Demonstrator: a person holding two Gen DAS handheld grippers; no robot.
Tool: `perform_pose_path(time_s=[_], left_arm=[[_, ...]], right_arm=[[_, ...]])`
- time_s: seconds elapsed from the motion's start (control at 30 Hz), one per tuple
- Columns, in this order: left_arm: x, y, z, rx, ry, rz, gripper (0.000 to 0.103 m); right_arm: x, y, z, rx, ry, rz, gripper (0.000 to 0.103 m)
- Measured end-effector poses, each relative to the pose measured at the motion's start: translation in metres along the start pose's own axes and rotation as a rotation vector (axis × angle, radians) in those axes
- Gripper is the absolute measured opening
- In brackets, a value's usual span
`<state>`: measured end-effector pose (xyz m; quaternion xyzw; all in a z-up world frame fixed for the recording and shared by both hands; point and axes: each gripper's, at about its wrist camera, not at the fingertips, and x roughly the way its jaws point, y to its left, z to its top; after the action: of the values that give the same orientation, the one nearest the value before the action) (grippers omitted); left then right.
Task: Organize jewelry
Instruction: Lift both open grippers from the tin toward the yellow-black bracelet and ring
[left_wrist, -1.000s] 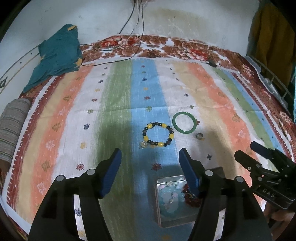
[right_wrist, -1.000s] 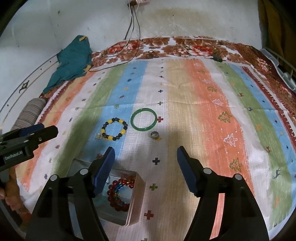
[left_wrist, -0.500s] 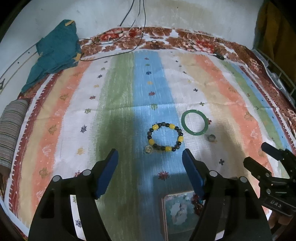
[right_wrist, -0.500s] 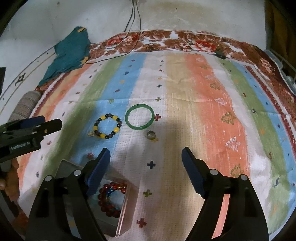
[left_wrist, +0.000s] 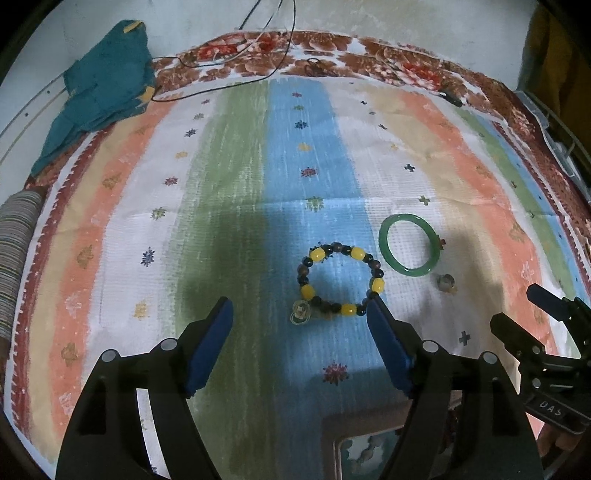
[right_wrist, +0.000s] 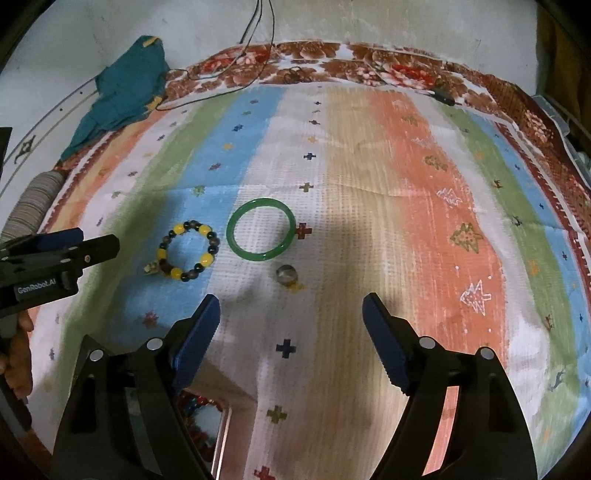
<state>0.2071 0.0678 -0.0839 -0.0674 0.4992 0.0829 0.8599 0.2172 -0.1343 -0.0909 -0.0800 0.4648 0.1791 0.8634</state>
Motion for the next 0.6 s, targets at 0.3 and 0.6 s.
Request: perform_pose_path(time_s=[0.3,0.6], left_arm=[[0.019,-0.004,0.010,0.028,0.017,0.012,0.076],[0.038,-0.003,0.020,0.039,0.045,0.013,0.076]], right_arm=[[0.015,0.000,0.007,-0.017,0.021,-0.002,0.080],[0.038,0.000,0.010,-0.027,0.078,0.003,0.080]])
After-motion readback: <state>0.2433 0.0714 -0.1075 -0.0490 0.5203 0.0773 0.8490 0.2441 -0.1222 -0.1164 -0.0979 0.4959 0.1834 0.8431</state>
